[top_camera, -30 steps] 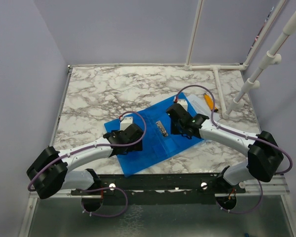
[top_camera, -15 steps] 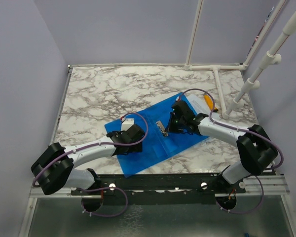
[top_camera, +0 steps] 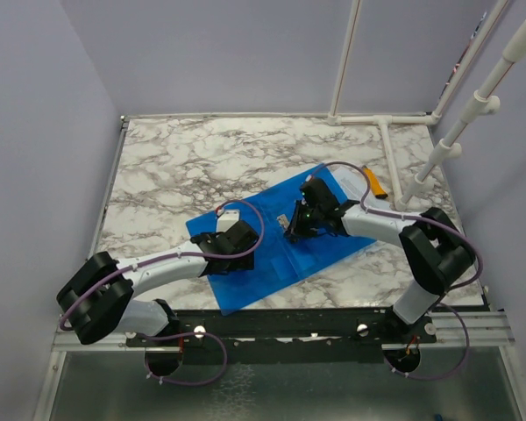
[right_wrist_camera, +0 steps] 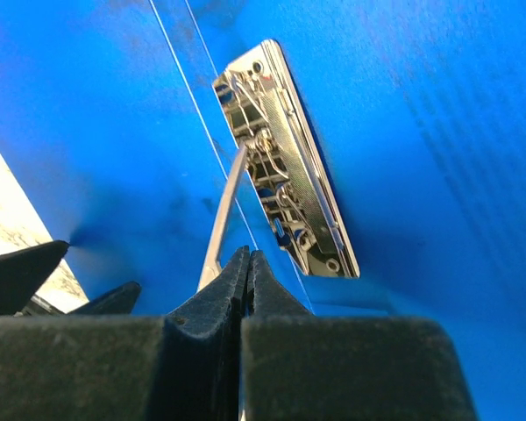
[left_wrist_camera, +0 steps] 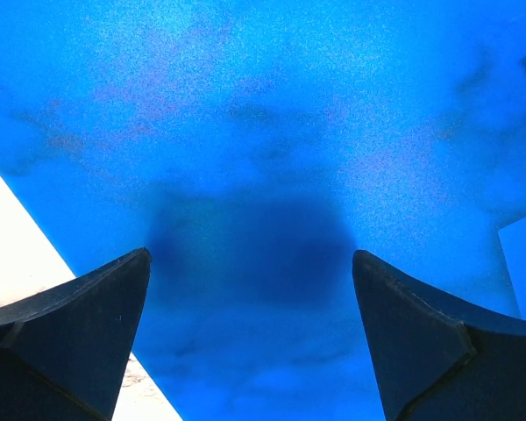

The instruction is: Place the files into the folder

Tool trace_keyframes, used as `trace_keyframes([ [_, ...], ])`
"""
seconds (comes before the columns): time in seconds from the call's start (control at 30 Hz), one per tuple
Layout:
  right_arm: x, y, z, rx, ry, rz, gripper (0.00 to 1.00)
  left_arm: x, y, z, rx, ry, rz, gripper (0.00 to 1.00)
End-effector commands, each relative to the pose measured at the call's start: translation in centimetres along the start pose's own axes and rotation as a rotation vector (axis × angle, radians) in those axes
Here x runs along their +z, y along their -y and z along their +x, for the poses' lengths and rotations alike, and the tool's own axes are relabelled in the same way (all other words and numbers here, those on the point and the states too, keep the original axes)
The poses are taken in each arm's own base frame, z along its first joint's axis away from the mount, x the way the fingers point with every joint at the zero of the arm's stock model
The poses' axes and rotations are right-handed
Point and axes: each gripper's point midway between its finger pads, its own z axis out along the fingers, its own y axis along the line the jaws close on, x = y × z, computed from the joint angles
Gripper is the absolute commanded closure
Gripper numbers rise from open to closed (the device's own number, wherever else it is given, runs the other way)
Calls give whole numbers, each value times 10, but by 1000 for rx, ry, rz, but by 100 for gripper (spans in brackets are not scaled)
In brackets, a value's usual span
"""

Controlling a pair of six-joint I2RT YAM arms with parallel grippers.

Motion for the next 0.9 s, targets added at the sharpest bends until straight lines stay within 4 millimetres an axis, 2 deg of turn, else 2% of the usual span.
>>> trace_keyframes([
  [0.0,3,-19,-19,23,23,-69,100,2,3,0,13,1,4,1],
  [0.87,45,-38,-79,36,46,-128,99,5,2,3,19,-8,0,1],
])
